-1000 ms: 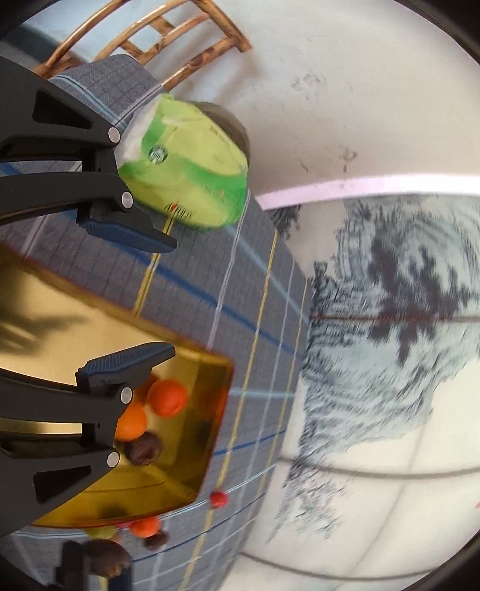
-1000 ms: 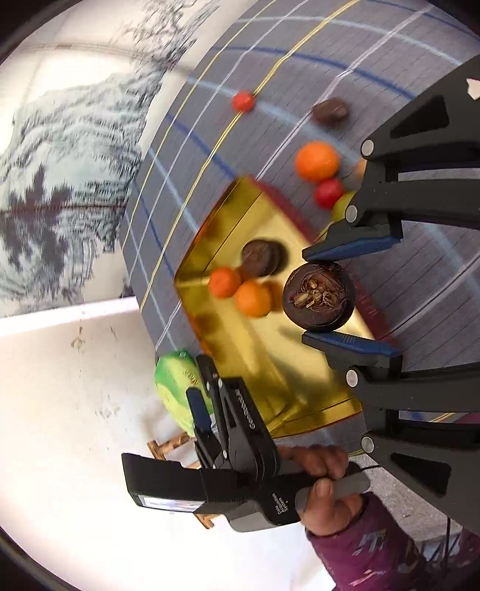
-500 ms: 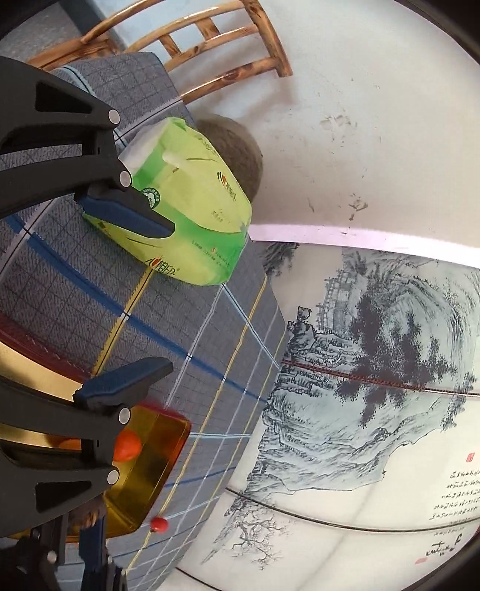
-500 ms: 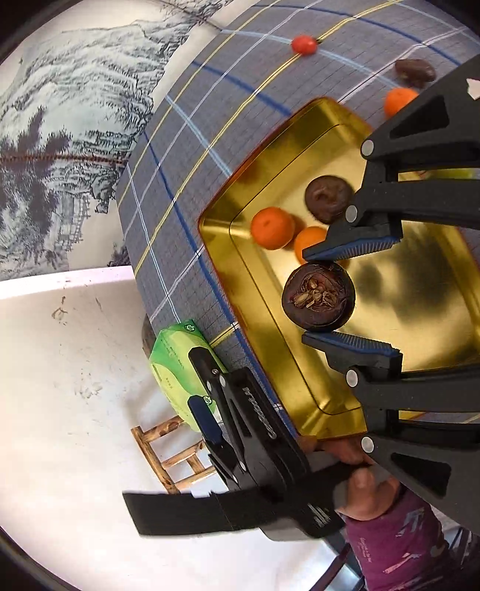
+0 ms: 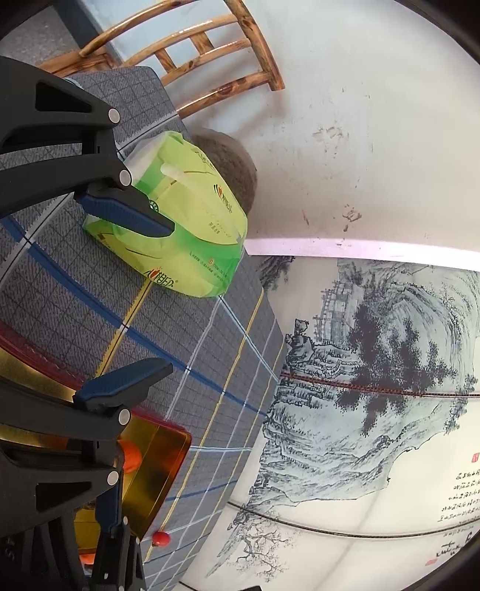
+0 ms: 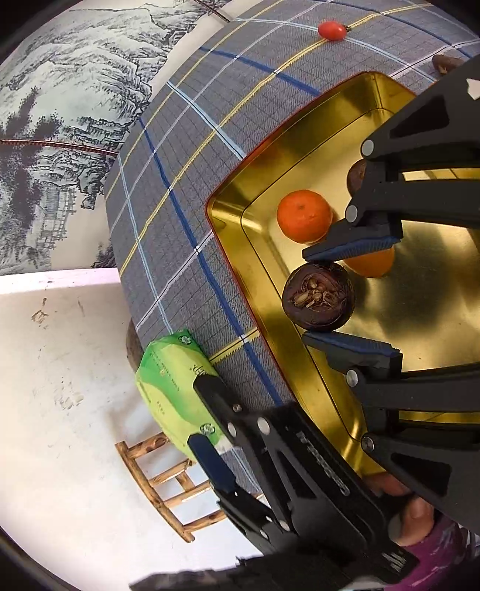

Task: Organize fruits
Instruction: 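Carry the mangosteen into the tin and open the right gripper, then reach the right gripper to the green lime and grasp it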

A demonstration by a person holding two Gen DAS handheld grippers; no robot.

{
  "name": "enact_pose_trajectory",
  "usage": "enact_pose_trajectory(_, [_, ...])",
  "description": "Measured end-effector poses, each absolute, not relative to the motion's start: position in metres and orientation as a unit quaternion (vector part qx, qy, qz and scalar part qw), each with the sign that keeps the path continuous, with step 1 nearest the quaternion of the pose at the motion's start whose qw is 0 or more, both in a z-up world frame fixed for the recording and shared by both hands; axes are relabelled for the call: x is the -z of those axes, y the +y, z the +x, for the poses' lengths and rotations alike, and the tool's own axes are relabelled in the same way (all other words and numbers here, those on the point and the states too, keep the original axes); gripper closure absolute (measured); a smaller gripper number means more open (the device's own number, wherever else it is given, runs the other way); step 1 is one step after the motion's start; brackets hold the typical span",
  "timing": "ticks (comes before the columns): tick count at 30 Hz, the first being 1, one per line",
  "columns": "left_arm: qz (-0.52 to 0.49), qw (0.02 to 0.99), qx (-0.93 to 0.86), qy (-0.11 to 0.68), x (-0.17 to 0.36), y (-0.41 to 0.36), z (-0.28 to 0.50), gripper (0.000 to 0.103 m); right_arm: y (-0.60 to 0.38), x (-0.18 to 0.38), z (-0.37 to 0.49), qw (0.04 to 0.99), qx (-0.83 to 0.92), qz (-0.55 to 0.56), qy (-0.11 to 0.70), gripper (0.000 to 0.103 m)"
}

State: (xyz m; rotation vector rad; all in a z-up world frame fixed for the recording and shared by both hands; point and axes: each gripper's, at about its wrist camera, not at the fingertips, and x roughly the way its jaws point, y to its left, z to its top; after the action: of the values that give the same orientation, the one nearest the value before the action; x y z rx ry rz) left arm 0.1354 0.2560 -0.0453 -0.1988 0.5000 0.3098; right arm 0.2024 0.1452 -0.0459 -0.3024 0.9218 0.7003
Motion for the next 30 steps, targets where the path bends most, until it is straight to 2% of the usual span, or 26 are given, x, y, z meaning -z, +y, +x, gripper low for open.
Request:
enact_pose_trajectory(9, [-0.097, 0.952, -0.154, 0.246, 0.045, 0.255, 0.136, 0.035, 0.15, 0.051, 0.215, 0.828, -0.319, -0.126, 0.444, 0.068])
enact_pose_trajectory(15, [-0.094, 0.953, -0.153, 0.245, 0.045, 0.254, 0.136, 0.033, 0.134, 0.038, 0.219, 0.845, -0.323, -0.07, 0.422, 0.067])
enact_pose_trajectory(22, [-0.094, 0.952, -0.155, 0.246, 0.045, 0.255, 0.137, 0.032, 0.055, 0.016, 0.192, 0.869, -0.317, -0.001, 0.38, 0.066])
enact_pose_trajectory(30, [-0.09, 0.952, -0.158, 0.246, 0.045, 0.255, 0.137, 0.03, -0.051, 0.036, 0.141, 0.88, -0.262, -0.049, 0.393, 0.064])
